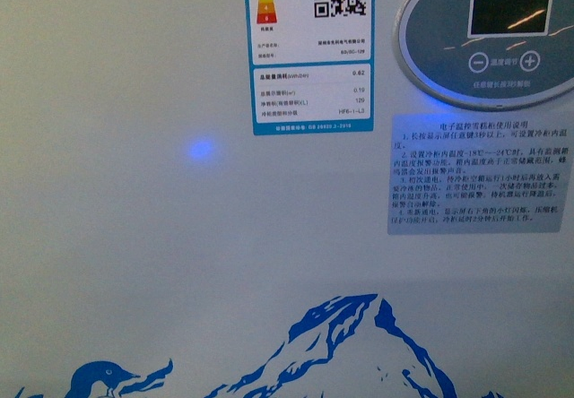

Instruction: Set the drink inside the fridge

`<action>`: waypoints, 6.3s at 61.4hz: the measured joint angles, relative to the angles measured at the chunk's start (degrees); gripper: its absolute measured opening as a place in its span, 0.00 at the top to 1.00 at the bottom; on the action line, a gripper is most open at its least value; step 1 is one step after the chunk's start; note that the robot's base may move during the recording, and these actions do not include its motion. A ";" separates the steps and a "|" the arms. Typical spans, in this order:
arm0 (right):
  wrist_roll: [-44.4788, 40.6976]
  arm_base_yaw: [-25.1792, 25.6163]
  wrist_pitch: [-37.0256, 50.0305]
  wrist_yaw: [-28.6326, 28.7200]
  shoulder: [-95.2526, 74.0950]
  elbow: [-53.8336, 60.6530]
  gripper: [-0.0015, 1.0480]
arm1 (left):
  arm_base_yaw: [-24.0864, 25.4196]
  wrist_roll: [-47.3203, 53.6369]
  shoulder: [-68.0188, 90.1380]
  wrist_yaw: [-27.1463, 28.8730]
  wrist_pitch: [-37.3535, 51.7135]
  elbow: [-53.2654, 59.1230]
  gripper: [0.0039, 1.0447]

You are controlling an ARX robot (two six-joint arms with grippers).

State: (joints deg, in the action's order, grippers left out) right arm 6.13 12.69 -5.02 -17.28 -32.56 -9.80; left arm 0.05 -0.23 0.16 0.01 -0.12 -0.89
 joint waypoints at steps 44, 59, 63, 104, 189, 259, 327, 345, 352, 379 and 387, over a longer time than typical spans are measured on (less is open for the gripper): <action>-16.33 11.96 36.57 7.91 -100.45 -37.81 0.07 | 0.00 0.00 0.00 -0.02 0.00 0.00 0.08; -19.10 11.34 36.41 4.87 -114.90 -48.96 0.07 | 0.00 0.00 0.00 -0.02 0.00 0.00 0.08; -19.52 11.04 35.98 4.31 -117.55 -51.43 0.07 | 0.00 0.00 0.00 -0.02 0.00 0.00 0.08; -16.98 9.66 21.42 0.81 -134.75 -76.26 0.07 | 0.00 0.00 0.00 -0.02 0.00 0.00 0.08; -12.74 11.91 24.87 9.55 -130.49 -67.34 0.63 | 0.00 0.00 0.00 -0.02 0.00 0.00 0.08; -2.25 0.09 6.01 11.52 -11.67 -22.03 0.64 | 0.00 0.00 0.00 -0.04 0.00 0.00 0.08; -4.61 -30.40 2.43 -23.41 14.80 -10.05 0.64 | 0.00 0.00 0.00 -0.02 0.00 0.00 0.08; -4.61 -30.38 2.56 -23.41 15.26 -10.05 0.64 | 0.00 0.00 0.00 -0.02 0.00 0.00 0.08; -4.61 -30.38 2.56 -23.41 15.26 -10.05 0.64 | 0.00 0.00 0.00 -0.02 0.00 0.00 0.08; -4.61 -30.36 2.54 -23.41 15.26 -9.92 0.64 | 0.00 -0.02 0.00 -0.02 0.00 0.00 0.08; -4.61 -30.36 2.54 -23.41 15.26 -9.92 0.64 | 0.00 0.00 0.00 -0.02 0.00 0.00 0.08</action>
State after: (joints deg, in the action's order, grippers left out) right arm 1.52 -17.67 -2.48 -40.69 -17.30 -19.73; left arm 0.05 -0.23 0.16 -0.01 -0.12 -0.89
